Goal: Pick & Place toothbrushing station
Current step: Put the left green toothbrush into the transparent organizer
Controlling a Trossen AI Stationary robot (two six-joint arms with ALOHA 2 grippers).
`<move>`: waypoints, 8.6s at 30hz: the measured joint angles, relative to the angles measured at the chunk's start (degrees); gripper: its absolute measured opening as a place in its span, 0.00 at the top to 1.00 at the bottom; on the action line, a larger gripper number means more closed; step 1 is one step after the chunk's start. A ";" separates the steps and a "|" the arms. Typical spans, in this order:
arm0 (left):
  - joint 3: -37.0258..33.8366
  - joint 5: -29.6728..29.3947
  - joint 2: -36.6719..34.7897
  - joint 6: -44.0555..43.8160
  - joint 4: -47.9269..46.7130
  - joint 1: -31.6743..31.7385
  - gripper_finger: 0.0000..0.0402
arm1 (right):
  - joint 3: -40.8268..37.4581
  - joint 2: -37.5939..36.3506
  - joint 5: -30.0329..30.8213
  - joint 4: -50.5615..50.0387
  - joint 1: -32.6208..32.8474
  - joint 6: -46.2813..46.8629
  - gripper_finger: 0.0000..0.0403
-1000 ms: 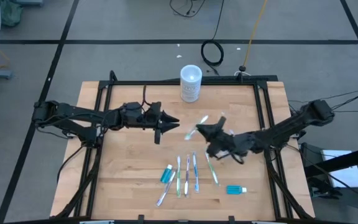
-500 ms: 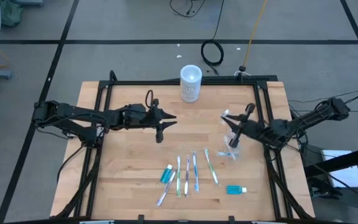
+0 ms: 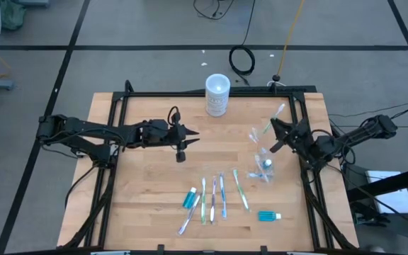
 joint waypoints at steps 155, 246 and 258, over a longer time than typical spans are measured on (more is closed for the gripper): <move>16.63 -7.03 23.88 48.98 -32.12 -12.48 0.98 | -8.37 18.85 -39.72 38.54 -5.31 -9.02 0.77; 16.83 -24.85 17.18 93.50 10.95 -10.76 0.88 | 20.46 41.21 -67.97 2.08 -25.32 16.85 0.93; 16.83 -33.95 17.16 78.89 8.68 -14.13 0.61 | 20.46 41.21 -67.87 1.73 -27.56 16.56 0.93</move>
